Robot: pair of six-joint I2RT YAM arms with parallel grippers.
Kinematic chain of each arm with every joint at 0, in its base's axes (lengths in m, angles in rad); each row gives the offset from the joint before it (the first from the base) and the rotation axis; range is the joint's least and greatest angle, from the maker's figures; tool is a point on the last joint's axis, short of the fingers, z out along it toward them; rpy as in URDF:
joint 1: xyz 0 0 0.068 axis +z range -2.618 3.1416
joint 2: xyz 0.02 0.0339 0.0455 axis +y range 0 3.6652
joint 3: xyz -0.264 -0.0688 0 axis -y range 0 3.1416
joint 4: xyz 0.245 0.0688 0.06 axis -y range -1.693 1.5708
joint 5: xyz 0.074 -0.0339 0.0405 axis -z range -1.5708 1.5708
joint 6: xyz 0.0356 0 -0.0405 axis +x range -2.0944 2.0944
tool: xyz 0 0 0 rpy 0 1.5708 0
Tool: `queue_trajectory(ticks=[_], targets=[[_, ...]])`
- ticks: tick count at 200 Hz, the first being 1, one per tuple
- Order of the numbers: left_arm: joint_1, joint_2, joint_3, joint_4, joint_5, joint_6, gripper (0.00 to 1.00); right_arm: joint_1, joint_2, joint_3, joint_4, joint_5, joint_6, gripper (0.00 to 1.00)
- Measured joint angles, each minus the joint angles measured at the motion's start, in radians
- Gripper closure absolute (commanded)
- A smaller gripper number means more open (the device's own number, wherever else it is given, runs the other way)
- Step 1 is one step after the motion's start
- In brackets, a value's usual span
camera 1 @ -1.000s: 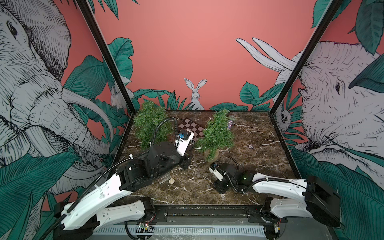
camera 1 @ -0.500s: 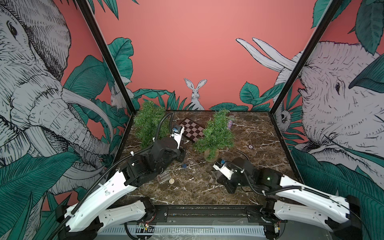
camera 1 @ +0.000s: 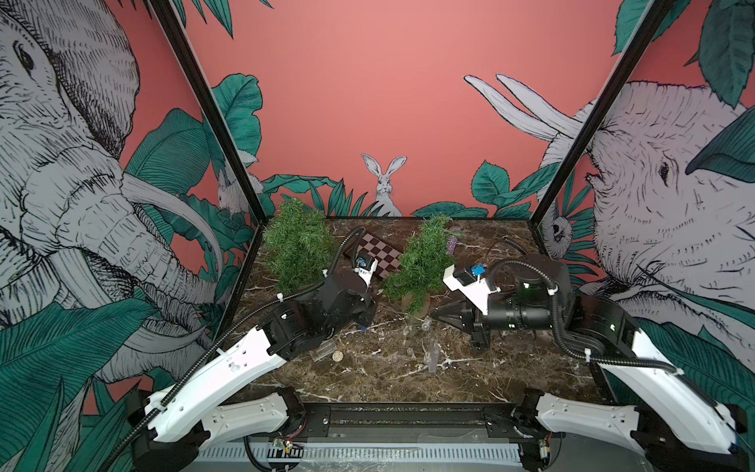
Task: Wrap string light around the christmas tree
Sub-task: Pick up the light string from the center of the board, then adjust the light string at the center of the board.
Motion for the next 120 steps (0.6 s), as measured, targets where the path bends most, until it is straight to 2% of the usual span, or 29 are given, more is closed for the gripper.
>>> queue_trajectory(ticks=[15,33,49,70,96,120], targets=[[0.005,0.009,-0.02,-0.02,-0.011,-0.006,1.0,-0.005,0.056,0.066,-0.047,0.018,-0.025,1.0],[0.022,0.009,-0.031,-0.063,-0.031,-0.013,1.0,-0.007,0.13,0.129,-0.163,0.128,-0.082,1.0],[0.032,-0.01,-0.048,-0.068,-0.029,-0.011,1.0,-0.022,0.148,0.121,-0.192,0.164,-0.108,1.0],[0.034,-0.076,-0.096,-0.036,0.024,-0.009,1.0,-0.033,0.117,0.1,-0.185,0.148,-0.108,1.0],[0.034,-0.144,-0.12,0.014,0.155,0.0,1.0,-0.033,0.132,0.24,-0.174,0.092,-0.108,1.0],[0.034,-0.147,-0.111,0.0,0.137,0.007,1.0,-0.033,0.158,0.347,-0.129,0.039,-0.098,1.0]])
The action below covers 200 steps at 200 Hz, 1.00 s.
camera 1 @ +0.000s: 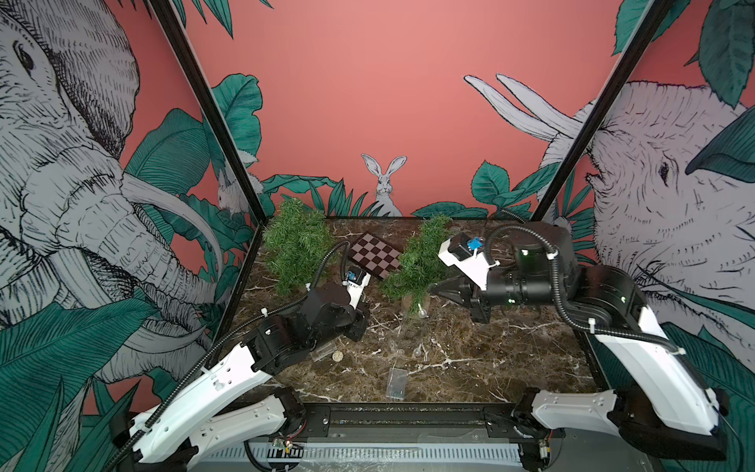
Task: Wrap string light around the christmas tree
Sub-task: Adjust the light string at the center of the board.
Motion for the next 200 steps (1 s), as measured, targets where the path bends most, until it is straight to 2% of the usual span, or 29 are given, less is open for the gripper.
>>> queue_trajectory(ticks=[53,89,110,135,166,200], targets=[[0.006,0.028,0.08,-0.064,-0.156,0.013,1.0,0.0,0.196,0.235,0.086,-0.054,0.017,1.0],[0.006,0.026,0.232,-0.044,-0.246,0.075,1.0,-0.002,0.359,0.462,0.117,-0.06,0.009,1.0],[0.007,0.072,0.325,-0.013,-0.269,0.131,1.0,-0.021,0.453,0.608,0.147,-0.067,0.002,1.0],[0.032,0.162,0.401,0.014,-0.289,0.182,1.0,-0.092,0.538,0.706,0.238,-0.074,0.014,1.0],[0.11,0.286,0.469,0.047,-0.275,0.213,1.0,-0.219,0.629,0.74,0.379,-0.076,0.081,1.0],[0.147,0.372,0.56,0.08,-0.228,0.238,1.0,-0.314,0.727,0.753,0.504,-0.074,0.154,1.0]])
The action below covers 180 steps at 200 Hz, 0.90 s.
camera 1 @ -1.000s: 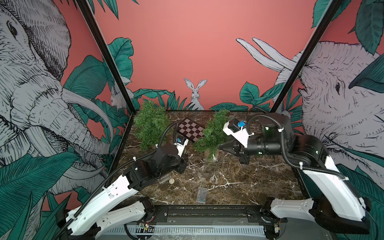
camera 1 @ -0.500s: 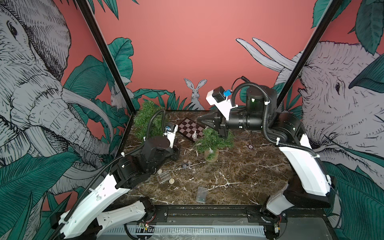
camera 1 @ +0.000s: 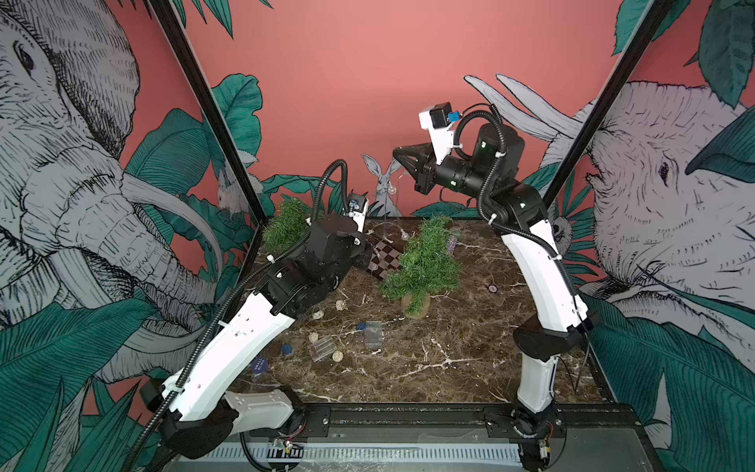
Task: Wrap string light around the christmas tree
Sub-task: Adjust the light string at the center of the board.
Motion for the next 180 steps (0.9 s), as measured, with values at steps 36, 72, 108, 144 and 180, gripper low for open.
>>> queue_trajectory(ticks=[36,72,108,144,180], targets=[[0.04,0.076,0.045,0.034,0.066,0.008,1.0,-0.06,0.039,-0.002,0.092,0.044,0.033,1.0],[0.086,0.161,0.064,0.057,0.108,0.007,1.0,-0.154,0.053,0.015,0.171,0.134,0.034,1.0],[0.091,0.246,0.104,0.101,0.192,0.007,1.0,-0.236,0.102,0.046,0.208,0.251,-0.015,1.0],[0.091,0.373,0.175,0.135,0.281,0.028,1.0,-0.324,0.111,-0.002,0.191,0.354,-0.066,1.0],[0.091,0.519,0.306,0.13,0.375,0.063,1.0,-0.423,0.08,-0.099,0.166,0.447,-0.102,1.0]])
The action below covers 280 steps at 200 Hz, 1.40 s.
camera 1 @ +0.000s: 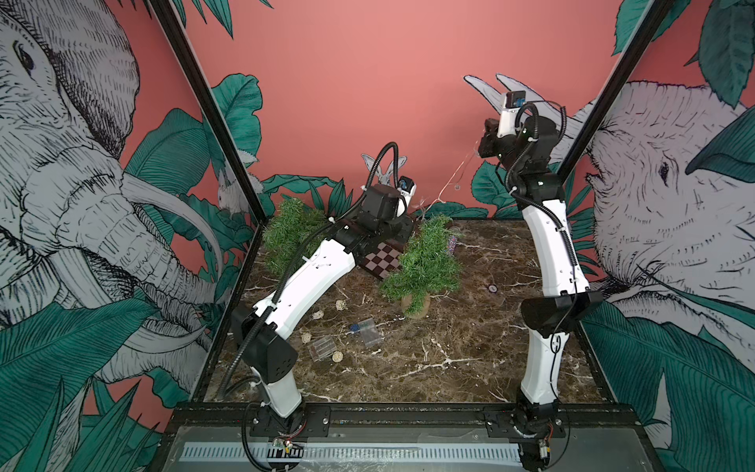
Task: Wrap string light around the christmas tree
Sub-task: Adjust the light string at the center of the board.
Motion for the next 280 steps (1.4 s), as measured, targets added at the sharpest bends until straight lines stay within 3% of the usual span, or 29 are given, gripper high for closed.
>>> queue_trajectory(ticks=[30,74,106,148,198,232,280], targets=[[0.0,0.073,0.077,-0.003,0.072,0.006,1.0,-0.02,-0.131,-0.229,-0.006,0.067,-0.036,1.0],[0.014,0.041,0.043,-0.011,0.124,0.014,0.55,-0.011,-0.361,-0.465,-0.003,0.12,-0.066,1.0],[0.082,-0.075,-0.1,-0.018,0.137,0.0,0.42,-0.012,-0.482,-0.522,-0.003,0.157,-0.096,1.0],[0.156,-0.267,-0.314,-0.005,0.129,-0.04,0.37,-0.012,-0.5,-0.523,-0.018,0.179,-0.141,1.0],[0.149,-0.507,-0.818,0.096,0.113,-0.099,0.35,-0.012,-0.459,-0.462,-0.097,0.187,-0.199,1.0],[0.146,-0.511,-1.067,0.221,0.114,-0.156,0.36,-0.012,-0.449,-0.418,-0.114,0.183,-0.204,1.0],[0.117,-0.336,-1.089,0.392,0.106,-0.166,0.38,-0.012,-0.403,-0.339,-0.125,0.171,-0.203,1.0]])
